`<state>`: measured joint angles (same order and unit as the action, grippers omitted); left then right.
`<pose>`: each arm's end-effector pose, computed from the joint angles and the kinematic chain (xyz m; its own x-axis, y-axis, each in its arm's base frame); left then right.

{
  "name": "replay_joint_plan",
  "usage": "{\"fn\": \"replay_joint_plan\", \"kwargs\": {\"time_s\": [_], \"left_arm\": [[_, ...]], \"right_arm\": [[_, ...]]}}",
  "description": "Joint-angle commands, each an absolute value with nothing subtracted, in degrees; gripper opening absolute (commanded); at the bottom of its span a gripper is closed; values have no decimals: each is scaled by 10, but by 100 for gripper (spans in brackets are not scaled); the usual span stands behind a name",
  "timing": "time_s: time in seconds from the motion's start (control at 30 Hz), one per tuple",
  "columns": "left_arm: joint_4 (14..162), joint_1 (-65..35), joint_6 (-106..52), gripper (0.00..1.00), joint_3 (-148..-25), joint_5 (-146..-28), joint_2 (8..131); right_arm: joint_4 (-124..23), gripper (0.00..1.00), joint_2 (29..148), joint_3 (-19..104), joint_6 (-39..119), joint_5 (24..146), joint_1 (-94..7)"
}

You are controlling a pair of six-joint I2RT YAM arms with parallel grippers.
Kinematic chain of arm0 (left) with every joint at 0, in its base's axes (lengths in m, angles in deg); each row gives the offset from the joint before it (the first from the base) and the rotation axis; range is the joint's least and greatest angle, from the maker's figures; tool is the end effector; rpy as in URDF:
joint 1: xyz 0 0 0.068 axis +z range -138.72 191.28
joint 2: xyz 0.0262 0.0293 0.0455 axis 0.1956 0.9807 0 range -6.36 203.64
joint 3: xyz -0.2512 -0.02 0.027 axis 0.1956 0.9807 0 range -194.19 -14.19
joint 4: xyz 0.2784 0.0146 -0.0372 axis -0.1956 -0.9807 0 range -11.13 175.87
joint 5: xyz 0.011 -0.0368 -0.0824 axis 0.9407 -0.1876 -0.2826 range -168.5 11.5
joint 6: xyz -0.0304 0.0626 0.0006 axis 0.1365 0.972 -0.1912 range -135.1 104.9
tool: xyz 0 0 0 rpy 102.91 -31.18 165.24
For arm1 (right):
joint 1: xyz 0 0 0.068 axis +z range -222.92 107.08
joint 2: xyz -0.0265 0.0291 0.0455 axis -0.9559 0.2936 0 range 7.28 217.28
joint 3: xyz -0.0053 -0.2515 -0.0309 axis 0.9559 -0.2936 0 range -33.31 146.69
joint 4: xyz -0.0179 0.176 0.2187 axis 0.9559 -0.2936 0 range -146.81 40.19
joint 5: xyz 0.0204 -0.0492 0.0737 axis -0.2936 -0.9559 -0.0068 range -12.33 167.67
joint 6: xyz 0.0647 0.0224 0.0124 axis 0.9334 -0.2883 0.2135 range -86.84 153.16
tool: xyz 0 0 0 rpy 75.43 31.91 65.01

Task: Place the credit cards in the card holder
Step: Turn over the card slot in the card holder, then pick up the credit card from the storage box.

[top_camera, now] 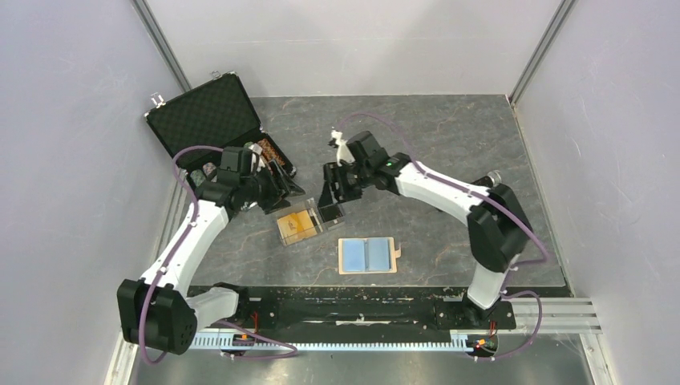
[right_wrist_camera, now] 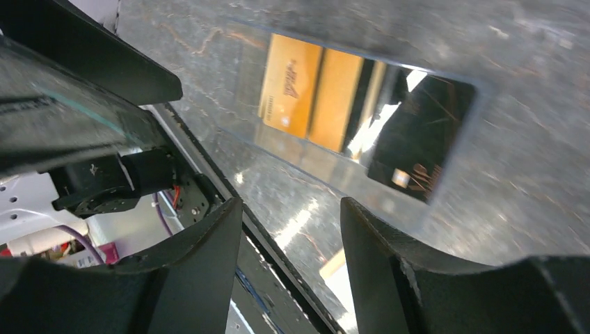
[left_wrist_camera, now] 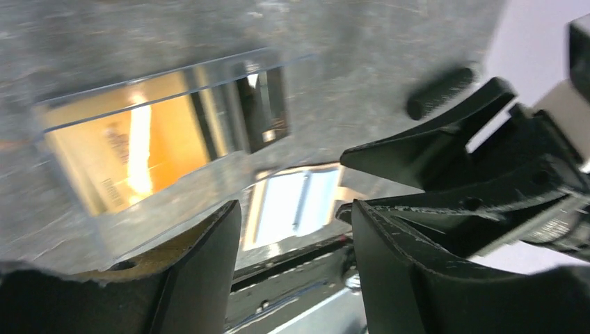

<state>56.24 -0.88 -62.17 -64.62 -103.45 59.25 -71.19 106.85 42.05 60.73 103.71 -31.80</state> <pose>0.2692 -0.0825 0.2357 -0.8232 -0.5017 -0.2656 -0.1751 0.6694 -0.7220 0.2965 0.2918 0.2105 -0.8577 -0.1967 -0.4751 -0.4798 0.6384 0.6019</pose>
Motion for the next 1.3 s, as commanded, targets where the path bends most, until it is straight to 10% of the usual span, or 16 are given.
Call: {"fn": "replay_joint_plan", "kwargs": {"time_s": [0.0,1.27], "left_arm": [[356,-4,-493,66,-713,-901,582],[398,1,-448,44,-617,-882,720]], "right_arm": [[-708,57,1136,500,603,1070,-280],[-598,43,1339,540,672,989,-201]]}}
